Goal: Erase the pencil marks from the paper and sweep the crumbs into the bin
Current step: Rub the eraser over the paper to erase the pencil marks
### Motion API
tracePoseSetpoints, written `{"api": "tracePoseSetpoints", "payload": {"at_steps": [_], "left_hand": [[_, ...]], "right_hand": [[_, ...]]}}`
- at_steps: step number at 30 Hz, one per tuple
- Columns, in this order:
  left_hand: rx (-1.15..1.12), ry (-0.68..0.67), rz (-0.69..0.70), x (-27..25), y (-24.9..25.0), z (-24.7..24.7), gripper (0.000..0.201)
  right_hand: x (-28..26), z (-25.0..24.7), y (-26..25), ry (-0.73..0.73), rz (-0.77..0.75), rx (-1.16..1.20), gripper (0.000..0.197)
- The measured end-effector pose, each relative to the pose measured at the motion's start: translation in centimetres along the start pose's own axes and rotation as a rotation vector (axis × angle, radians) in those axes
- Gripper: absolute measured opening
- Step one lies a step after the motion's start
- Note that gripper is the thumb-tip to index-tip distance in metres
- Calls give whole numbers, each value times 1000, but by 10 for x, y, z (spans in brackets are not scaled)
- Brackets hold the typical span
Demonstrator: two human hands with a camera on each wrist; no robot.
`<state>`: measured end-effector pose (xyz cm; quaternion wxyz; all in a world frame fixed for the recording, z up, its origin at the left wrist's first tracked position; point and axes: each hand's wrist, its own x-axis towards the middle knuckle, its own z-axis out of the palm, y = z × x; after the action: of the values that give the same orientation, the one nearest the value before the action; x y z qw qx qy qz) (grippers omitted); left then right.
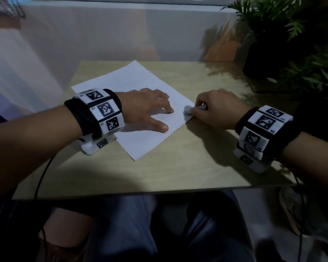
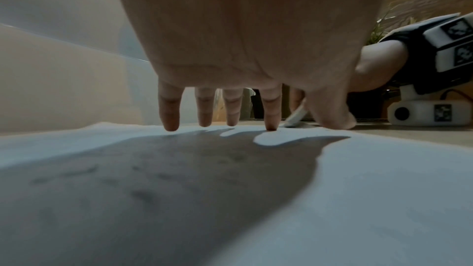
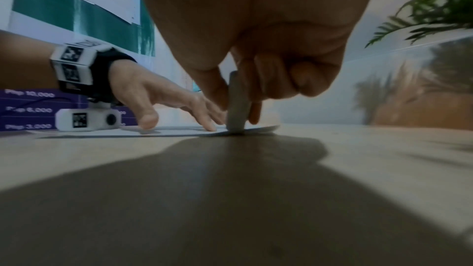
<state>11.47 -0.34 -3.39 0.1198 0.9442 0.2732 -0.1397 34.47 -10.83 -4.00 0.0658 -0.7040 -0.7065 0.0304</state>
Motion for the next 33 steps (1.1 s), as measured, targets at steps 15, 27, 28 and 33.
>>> {"api": "tracePoseSetpoints", "payload": {"at_steps": [15,27,28,33], "left_hand": [[13,-24,11,-1,0,1,80],[25,-35,15,-1,-1,1,83],[28,-34,16,-1,-1,2,83],[27,-42,16,-2,2,-1,81]], "right_hand": [[-13,-6,-2,-168,-58,145,36],[-11,-10,15,-67,-25,81,39],[-7,-10,21,-15,14,37,40],[-15,-6,11,-36,-98,95,39]]}}
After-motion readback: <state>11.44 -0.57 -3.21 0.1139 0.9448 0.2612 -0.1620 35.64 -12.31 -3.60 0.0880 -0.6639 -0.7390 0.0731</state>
